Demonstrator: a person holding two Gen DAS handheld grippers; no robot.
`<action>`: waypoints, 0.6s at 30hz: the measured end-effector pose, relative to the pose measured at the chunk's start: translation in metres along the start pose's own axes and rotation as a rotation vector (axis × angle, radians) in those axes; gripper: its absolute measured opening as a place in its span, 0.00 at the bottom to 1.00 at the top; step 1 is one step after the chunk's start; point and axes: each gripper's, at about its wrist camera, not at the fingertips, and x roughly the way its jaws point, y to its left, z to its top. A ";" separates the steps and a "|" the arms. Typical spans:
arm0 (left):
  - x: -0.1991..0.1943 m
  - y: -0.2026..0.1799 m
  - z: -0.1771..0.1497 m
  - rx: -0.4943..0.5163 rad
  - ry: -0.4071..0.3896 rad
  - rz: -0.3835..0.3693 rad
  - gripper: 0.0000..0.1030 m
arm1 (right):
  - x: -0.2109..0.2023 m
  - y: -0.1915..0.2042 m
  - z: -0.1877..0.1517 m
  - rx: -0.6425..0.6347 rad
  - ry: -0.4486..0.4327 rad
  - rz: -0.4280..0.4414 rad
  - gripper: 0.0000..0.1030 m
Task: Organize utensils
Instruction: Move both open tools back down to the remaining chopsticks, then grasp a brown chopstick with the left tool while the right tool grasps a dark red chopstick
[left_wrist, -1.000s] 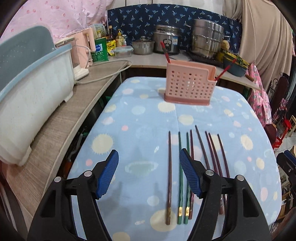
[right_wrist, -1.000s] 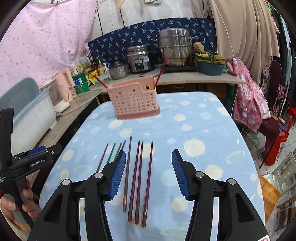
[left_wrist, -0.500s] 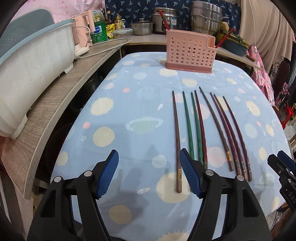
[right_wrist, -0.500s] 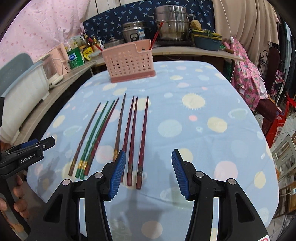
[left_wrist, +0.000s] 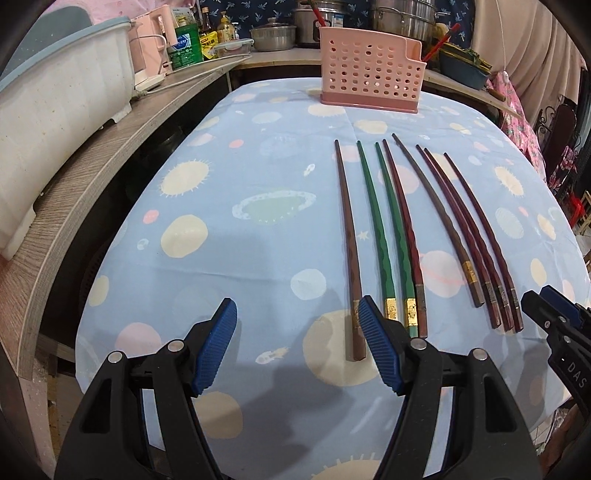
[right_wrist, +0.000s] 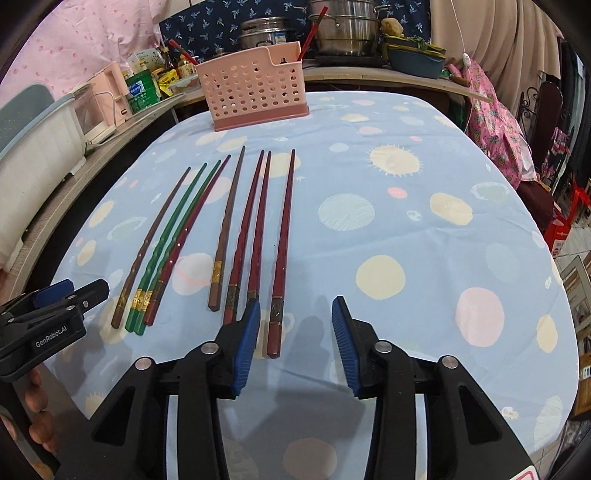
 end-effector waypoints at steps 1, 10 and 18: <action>0.001 0.000 -0.001 0.001 0.002 -0.001 0.63 | 0.001 0.000 0.000 -0.002 0.004 0.000 0.32; 0.012 -0.006 -0.004 0.018 0.026 -0.006 0.63 | 0.011 0.003 -0.004 -0.017 0.031 0.002 0.26; 0.019 -0.007 -0.007 0.015 0.050 -0.016 0.63 | 0.012 0.005 -0.004 -0.038 0.026 -0.010 0.26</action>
